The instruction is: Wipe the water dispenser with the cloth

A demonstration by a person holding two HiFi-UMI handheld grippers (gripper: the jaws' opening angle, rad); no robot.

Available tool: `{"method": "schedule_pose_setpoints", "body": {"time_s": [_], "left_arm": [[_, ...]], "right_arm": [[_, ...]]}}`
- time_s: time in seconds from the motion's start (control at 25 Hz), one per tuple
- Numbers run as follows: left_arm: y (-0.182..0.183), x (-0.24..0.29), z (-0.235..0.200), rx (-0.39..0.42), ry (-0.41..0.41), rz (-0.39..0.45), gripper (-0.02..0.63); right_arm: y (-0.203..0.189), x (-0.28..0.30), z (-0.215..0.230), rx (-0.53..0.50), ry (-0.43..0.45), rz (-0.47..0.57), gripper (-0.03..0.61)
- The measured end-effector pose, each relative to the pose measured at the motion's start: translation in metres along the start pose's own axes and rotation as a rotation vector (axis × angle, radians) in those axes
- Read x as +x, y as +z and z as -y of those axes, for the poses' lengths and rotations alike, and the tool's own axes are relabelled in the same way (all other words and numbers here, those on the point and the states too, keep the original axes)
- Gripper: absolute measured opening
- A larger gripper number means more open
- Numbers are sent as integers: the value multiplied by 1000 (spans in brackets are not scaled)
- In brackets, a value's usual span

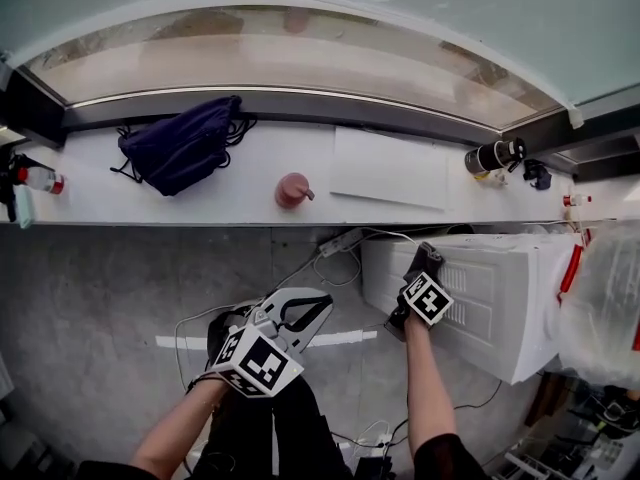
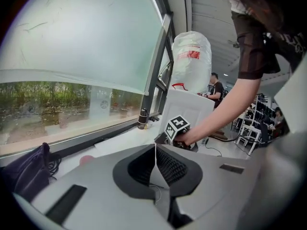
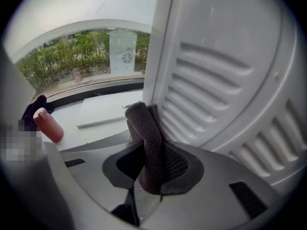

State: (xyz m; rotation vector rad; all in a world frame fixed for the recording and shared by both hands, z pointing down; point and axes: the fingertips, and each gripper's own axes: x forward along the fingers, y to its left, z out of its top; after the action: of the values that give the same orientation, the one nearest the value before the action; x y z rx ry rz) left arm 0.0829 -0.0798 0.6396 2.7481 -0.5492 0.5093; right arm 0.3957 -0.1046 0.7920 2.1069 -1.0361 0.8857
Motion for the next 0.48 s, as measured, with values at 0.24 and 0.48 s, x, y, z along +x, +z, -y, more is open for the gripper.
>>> {"method": "schedule_pose_setpoints", "body": {"time_s": [0.24,0.48], "left_arm": [[-17,-5,-26,-82,34,29,20],[-15,-9,-37,-93,49,14,20]], "right_arm": [[-27,42,-14,-68,-44,-45,101],[-25,23,-27,-122,15,-36,101]]}}
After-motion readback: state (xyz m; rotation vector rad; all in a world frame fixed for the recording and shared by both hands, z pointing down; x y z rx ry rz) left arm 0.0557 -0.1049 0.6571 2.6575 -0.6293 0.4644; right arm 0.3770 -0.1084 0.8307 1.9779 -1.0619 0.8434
